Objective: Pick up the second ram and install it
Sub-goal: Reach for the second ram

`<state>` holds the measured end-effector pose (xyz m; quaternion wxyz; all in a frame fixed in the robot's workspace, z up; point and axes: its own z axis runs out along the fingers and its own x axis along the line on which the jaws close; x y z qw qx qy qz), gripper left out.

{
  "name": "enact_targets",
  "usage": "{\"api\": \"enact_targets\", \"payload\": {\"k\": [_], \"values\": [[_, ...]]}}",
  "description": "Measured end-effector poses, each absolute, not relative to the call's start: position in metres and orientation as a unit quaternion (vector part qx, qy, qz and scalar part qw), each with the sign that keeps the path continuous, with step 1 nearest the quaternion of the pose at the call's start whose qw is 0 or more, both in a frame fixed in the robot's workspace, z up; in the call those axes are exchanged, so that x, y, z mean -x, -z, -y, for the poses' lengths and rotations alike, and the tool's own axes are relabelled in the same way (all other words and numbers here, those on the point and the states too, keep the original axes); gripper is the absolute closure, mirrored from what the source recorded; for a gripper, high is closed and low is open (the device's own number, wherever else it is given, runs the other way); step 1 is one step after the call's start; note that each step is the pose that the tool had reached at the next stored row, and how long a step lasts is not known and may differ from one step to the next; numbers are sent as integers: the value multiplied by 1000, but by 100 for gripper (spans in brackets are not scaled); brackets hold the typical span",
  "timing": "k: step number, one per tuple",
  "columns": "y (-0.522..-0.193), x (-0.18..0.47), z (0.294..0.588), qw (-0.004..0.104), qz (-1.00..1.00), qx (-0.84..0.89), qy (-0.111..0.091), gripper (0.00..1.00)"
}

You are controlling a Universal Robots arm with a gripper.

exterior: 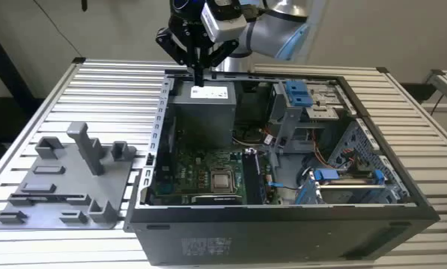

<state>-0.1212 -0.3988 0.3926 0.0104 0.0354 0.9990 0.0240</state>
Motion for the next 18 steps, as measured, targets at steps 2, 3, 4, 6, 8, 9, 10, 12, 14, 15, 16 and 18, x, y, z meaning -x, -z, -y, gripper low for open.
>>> {"api": "enact_targets", "payload": {"k": [2,3,4,6,8,9,10,12,14,15,16,18], "values": [[-393,121,399,10,-999,-35,-24,89],[-393,121,399,10,-999,-35,-24,89],[-393,121,399,10,-999,-35,-24,89],[-393,121,399,10,-999,-35,-24,89],[-393,121,399,10,-999,-35,-24,89],[-393,121,399,10,-999,-35,-24,89],[-393,121,399,10,-999,-35,-24,89],[-393,121,399,10,-999,-35,-24,89],[-393,121,399,11,-999,-35,-24,89],[-393,121,399,11,-999,-35,-24,89],[-393,121,399,11,-999,-35,-24,89],[-393,122,399,11,-999,-35,-24,89]]}}
